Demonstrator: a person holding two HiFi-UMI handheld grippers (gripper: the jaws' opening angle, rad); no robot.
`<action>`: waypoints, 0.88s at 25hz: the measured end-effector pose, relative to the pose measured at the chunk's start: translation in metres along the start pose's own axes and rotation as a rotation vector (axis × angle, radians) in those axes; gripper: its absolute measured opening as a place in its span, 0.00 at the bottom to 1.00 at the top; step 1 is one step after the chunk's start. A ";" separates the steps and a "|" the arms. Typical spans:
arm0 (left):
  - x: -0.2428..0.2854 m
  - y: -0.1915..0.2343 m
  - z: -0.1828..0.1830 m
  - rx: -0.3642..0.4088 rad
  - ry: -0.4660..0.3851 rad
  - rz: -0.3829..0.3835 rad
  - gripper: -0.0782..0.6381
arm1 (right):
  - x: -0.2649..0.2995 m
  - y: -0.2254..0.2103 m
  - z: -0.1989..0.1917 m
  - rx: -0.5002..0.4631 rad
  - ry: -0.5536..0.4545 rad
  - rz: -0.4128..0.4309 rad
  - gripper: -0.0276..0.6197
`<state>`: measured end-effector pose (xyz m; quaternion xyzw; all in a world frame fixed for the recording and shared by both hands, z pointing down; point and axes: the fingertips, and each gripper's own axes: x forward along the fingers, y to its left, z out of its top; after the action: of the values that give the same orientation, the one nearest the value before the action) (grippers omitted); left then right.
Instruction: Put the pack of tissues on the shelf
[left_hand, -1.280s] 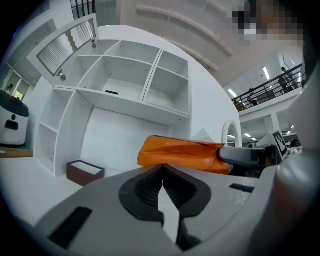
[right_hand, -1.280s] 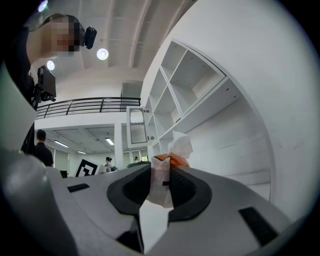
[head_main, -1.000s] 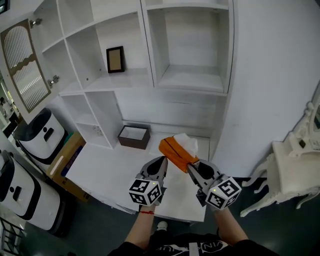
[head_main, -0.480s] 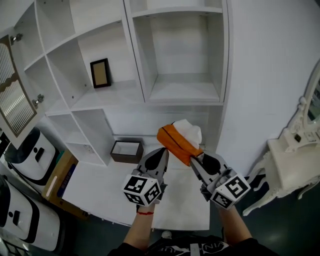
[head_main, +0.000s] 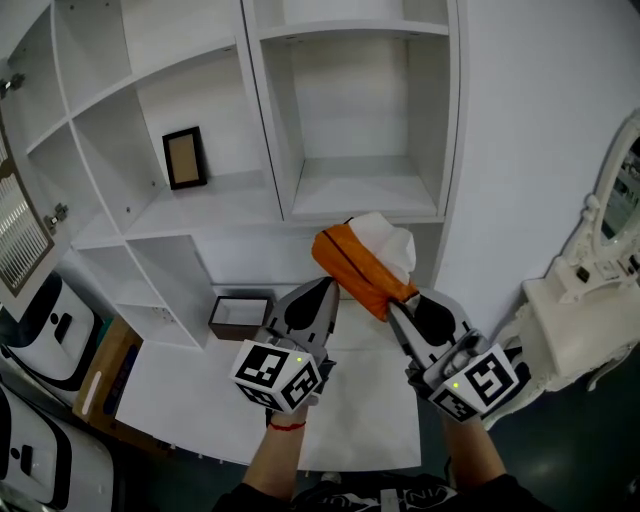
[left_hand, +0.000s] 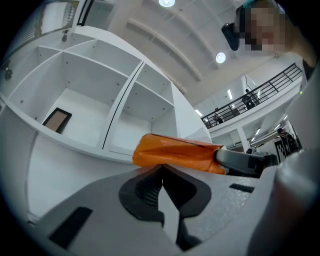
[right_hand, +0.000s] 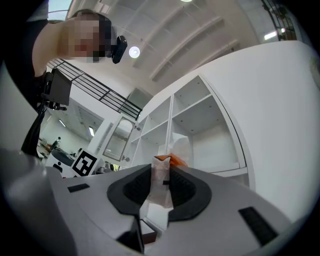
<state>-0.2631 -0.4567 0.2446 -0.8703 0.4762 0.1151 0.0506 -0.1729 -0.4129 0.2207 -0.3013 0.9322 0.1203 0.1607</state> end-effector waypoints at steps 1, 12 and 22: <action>0.002 0.000 0.005 0.002 -0.009 -0.008 0.12 | 0.002 -0.001 0.004 -0.007 -0.006 -0.006 0.17; 0.027 -0.001 0.037 0.012 -0.067 -0.086 0.12 | 0.020 -0.017 0.033 -0.058 -0.044 -0.067 0.17; 0.051 0.003 0.050 0.009 -0.083 -0.119 0.12 | 0.033 -0.031 0.046 -0.104 -0.033 -0.119 0.17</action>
<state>-0.2466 -0.4900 0.1839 -0.8914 0.4216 0.1456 0.0809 -0.1688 -0.4401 0.1617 -0.3623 0.9022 0.1638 0.1672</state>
